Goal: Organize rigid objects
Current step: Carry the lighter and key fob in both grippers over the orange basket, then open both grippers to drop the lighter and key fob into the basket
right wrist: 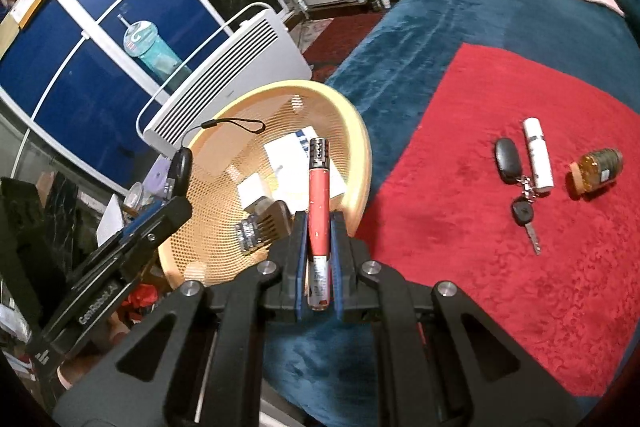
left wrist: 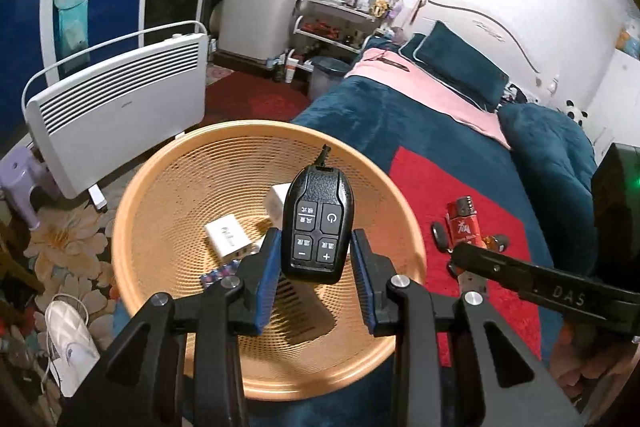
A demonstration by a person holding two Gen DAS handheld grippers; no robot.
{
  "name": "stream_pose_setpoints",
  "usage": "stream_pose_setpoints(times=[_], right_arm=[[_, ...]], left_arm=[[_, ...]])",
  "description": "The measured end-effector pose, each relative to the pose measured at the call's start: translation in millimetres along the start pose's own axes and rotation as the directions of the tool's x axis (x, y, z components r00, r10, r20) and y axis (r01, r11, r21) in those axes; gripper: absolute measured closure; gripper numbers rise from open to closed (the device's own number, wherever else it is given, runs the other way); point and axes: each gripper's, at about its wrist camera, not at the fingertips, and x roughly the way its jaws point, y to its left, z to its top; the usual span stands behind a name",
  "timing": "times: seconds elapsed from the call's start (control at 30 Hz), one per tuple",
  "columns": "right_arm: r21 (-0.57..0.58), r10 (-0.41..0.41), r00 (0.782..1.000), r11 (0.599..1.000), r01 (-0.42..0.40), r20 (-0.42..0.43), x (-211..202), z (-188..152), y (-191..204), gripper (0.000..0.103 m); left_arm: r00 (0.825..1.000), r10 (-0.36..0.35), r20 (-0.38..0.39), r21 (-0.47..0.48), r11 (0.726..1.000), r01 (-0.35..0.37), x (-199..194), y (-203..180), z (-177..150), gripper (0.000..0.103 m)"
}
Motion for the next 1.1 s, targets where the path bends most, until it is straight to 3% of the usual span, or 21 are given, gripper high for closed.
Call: stream_pose_setpoints(times=[0.43, 0.77, 0.8, 0.83, 0.87, 0.9, 0.97, 1.03, 1.1], right_arm=[[-0.076, 0.049, 0.998, 0.996, -0.052, -0.037, 24.0, 5.4, 45.6, 0.092], [-0.089, 0.063, 0.994, 0.994, -0.070, -0.087, 45.0, 10.9, 59.2, 0.091], [-0.088, 0.066, 0.993, 0.993, -0.074, -0.095, 45.8, 11.7, 58.8, 0.090], [-0.083, 0.058, 0.993, 0.994, -0.066, -0.099, 46.0, 11.9, 58.0, 0.084], [-0.079, 0.051, 0.993, 0.995, -0.059, -0.102, 45.7, 11.6, 56.7, 0.065], [-0.072, 0.046, 0.994, 0.996, -0.053, -0.101, 44.8, 11.0, 54.9, 0.054], [-0.046, 0.036, 0.996, 0.998, -0.040, -0.085, 41.3, 10.4, 50.5, 0.022], [-0.030, 0.027, 0.997, 0.999, -0.029, -0.076, 37.9, 9.7, 44.1, 0.010], [-0.027, 0.008, 0.996, 1.000, -0.011, -0.084, 36.7, 9.3, 39.5, 0.005]], left_arm=[[0.999, 0.045, -0.015, -0.086, 0.995, -0.047, -1.2, 30.7, -1.1, 0.068], [0.993, 0.089, -0.082, -0.159, 0.982, -0.101, 8.6, 52.8, -2.1, 0.068], [0.992, 0.095, -0.081, -0.162, 0.981, -0.107, 7.9, 53.5, -2.3, 0.062], [0.991, 0.103, -0.081, -0.165, 0.979, -0.116, 6.8, 53.7, -2.5, 0.054], [0.991, 0.109, -0.079, -0.167, 0.978, -0.121, 5.8, 53.6, -2.7, 0.031], [0.990, 0.120, -0.071, -0.171, 0.977, -0.131, 3.4, 53.4, -3.1, 0.017], [0.988, 0.142, -0.058, -0.181, 0.972, -0.150, -1.5, 55.0, -4.1, 0.009], [0.986, 0.150, -0.070, -0.187, 0.969, -0.161, -3.0, 56.0, -4.3, 0.003], [0.976, 0.193, -0.096, -0.176, 0.962, -0.208, -2.6, 54.7, -5.5, 0.001]])
